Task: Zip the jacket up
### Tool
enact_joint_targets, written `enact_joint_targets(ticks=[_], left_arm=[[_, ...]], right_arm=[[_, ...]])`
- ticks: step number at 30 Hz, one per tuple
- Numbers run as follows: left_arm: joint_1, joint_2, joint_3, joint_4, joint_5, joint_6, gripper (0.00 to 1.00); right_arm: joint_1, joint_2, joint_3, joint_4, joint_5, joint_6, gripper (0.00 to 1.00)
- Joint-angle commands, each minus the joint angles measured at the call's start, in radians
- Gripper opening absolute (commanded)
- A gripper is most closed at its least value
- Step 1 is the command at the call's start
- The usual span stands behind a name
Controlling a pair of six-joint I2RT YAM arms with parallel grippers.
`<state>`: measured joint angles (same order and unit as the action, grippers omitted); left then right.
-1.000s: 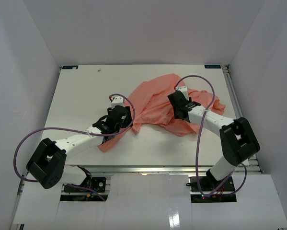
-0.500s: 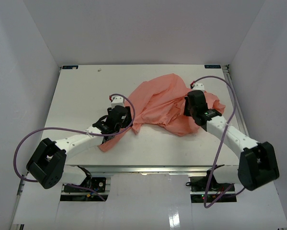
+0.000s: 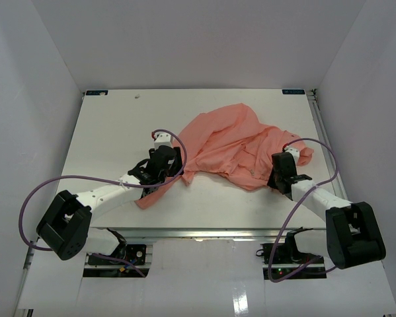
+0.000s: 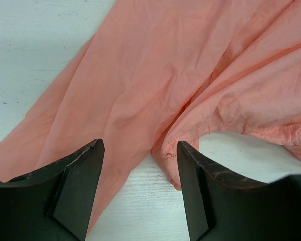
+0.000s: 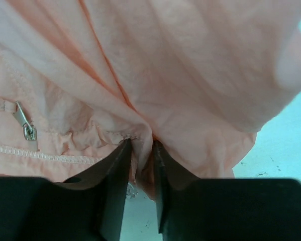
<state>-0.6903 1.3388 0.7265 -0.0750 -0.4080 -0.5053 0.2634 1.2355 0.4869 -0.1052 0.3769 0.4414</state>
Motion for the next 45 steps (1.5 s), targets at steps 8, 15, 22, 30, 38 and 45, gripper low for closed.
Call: enact_joint_targets(ticks=[8, 15, 22, 30, 38, 45], left_arm=[[-0.005, -0.006, 0.001, 0.007, -0.011, 0.008, 0.71], [-0.006, 0.005, 0.007, 0.009, 0.003, 0.014, 0.71], [-0.008, -0.015, -0.005, 0.028, 0.023, 0.022, 0.71], [-0.010, 0.001, -0.004, 0.040, 0.030, 0.028, 0.71], [-0.011, 0.001, -0.006, 0.041, 0.021, 0.031, 0.71], [-0.012, -0.004, -0.006, 0.038, 0.021, 0.031, 0.71]], right_arm=[[0.007, -0.221, 0.178, -0.156, 0.183, 0.020, 0.50], [0.120, -0.295, 0.207, -0.075, 0.097, -0.072, 0.45], [0.235, 0.000, 0.295, -0.143, 0.089, -0.063, 0.45], [0.241, 0.122, 0.257, -0.139, 0.142, -0.011, 0.45], [0.241, 0.219, 0.249, -0.117, 0.149, 0.000, 0.46], [0.235, 0.275, 0.251, -0.097, 0.159, 0.005, 0.45]])
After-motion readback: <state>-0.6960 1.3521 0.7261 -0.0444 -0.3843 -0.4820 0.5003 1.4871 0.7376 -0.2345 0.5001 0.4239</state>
